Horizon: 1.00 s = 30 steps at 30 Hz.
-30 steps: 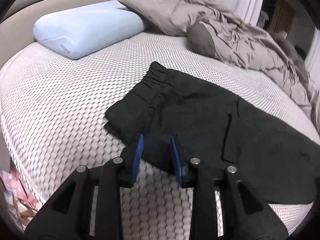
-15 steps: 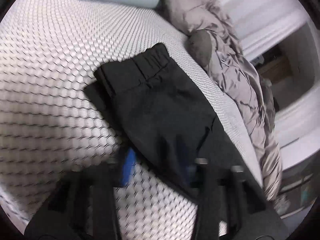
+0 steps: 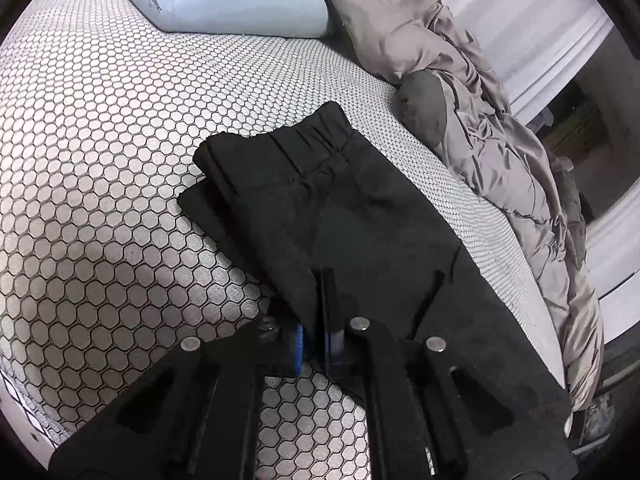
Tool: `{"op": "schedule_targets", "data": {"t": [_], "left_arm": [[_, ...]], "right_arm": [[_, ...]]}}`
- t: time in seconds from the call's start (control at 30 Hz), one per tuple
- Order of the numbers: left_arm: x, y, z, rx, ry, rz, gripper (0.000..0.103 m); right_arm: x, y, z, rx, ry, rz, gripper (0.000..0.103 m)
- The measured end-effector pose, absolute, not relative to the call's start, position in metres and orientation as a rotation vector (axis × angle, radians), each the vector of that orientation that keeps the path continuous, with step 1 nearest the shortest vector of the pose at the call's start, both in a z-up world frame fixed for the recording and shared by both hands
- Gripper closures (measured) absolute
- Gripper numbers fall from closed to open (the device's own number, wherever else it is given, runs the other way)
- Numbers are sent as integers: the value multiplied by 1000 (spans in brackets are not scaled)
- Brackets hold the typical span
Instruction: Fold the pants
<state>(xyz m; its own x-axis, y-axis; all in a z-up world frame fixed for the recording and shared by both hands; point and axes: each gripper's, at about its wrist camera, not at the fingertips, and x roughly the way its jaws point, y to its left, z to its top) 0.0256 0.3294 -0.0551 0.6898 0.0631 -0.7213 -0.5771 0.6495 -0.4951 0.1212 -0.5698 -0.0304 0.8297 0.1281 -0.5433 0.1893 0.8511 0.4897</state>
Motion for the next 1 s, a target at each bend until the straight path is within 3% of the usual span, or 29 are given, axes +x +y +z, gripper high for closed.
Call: {"op": "schedule_targets", "data": {"t": [0.17,0.23,0.33,0.4,0.47,0.53,0.57,0.6,0.67,0.7,1.0], "left_arm": [[31,321,-53,-746,758,414,97],[29,319,-47,-730,749,429,90],[17,315,-36,-727,712,443,67],[6,311,-24,-701,665,456,56],[-1,303,-9,-655,628,459,29],[0,291,3,-619,581,411,14],[3,283,6,-605,573,374,0],[9,274,9,-585,575,333,1],[23,256,10,-546,598,276,1],[32,245,10,-522,615,255,1],[100,140,4,-398,724,38,1]], "right_arm": [[110,-588,-71,586,776,-133,83],[103,-591,-61,610,723,-120,76],[83,-597,-40,616,632,-172,47],[73,-602,-29,619,581,-209,45],[70,-604,-18,601,549,-228,45],[71,-598,-8,566,532,-183,44],[76,-591,-4,539,537,-158,41],[82,-584,0,510,539,-140,37],[99,-570,8,444,535,-136,17],[105,-564,11,406,526,-150,14],[206,-529,-16,205,747,-135,13]]}}
